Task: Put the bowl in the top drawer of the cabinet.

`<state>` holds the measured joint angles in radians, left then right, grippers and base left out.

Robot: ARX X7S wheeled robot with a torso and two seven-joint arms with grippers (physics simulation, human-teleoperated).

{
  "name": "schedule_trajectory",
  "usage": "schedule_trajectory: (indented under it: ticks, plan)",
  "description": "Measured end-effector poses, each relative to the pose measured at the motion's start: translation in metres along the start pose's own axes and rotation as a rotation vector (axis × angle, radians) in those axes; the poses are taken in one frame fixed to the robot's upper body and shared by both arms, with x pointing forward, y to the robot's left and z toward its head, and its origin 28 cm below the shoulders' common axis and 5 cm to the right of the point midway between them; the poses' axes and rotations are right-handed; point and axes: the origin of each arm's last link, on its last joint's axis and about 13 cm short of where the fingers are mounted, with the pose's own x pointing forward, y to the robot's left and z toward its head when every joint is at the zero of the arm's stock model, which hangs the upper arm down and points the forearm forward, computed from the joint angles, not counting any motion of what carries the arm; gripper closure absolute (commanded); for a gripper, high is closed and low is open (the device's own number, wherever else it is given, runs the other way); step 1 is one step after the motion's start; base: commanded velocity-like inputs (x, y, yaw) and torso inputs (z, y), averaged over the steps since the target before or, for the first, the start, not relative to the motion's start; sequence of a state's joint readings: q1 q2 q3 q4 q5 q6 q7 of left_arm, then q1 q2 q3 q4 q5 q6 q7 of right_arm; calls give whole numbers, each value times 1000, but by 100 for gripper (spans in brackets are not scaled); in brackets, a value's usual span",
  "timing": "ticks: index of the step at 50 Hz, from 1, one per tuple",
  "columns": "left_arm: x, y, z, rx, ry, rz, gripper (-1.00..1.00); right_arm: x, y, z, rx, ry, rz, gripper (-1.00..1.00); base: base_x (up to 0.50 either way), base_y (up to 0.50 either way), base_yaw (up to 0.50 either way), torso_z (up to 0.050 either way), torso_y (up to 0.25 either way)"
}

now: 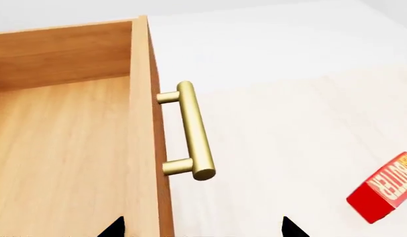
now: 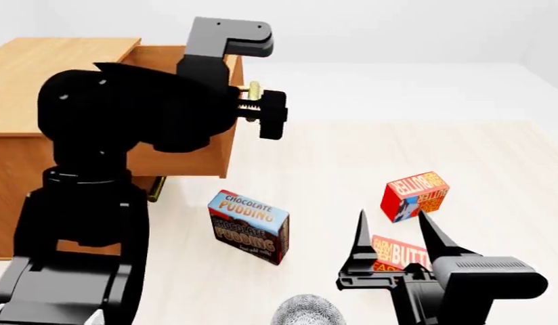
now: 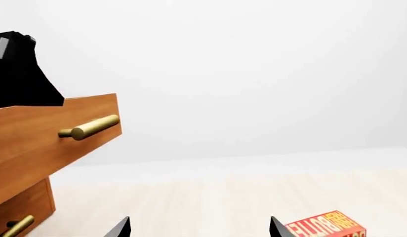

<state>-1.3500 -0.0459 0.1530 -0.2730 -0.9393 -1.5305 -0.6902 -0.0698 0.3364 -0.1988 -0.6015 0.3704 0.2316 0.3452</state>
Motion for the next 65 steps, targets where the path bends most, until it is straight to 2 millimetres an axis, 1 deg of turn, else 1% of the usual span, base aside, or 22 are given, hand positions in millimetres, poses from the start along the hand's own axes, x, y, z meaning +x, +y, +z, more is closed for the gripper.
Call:
schedule_trajectory:
  ticks: [2,10,18,23,30,36,40,44,54,59,65]
  plan:
    - [-1,-2,1,0,-2,-5,-100,0,0,0,0,0,0,-100,0,-1,-2,0,6]
    - [-12,-19,9,-13,-48,-165,-100,0,-2,-1,0,1,-3,-100,0,0,0,0,0]
    - [-17,-24,13,-31,-74,-234,-100,0,-2,-2,-1,4,-4,-100,0,0,0,0,0]
    - [-21,-25,16,-26,-113,-221,-100,0,-2,-3,-2,4,-3,-100,0,0,0,0,0]
    - [-27,-25,19,19,-216,-146,-100,0,-2,-3,-2,3,-3,-100,0,0,0,0,0]
    - [-39,-27,15,61,-326,-119,-100,-1,-3,-2,0,0,-3,-100,0,0,0,0,0]
    - [-51,-32,6,93,-380,-138,-100,-1,-3,-1,1,-2,-5,-100,0,0,0,0,0]
    - [-64,-38,-9,131,-416,-175,-100,-1,-4,0,1,-5,-7,-100,0,0,0,0,0]
    - [-95,-51,-58,241,-455,-274,-100,-1,-6,3,-6,-15,-14,-100,0,0,0,0,0]
    - [-104,-51,-82,283,-445,-311,-100,-1,-7,5,-11,-20,-18,-100,0,0,0,0,0]
    - [-107,-48,-107,316,-412,-343,-100,-2,-7,9,-18,-28,-21,-100,0,0,0,0,0]
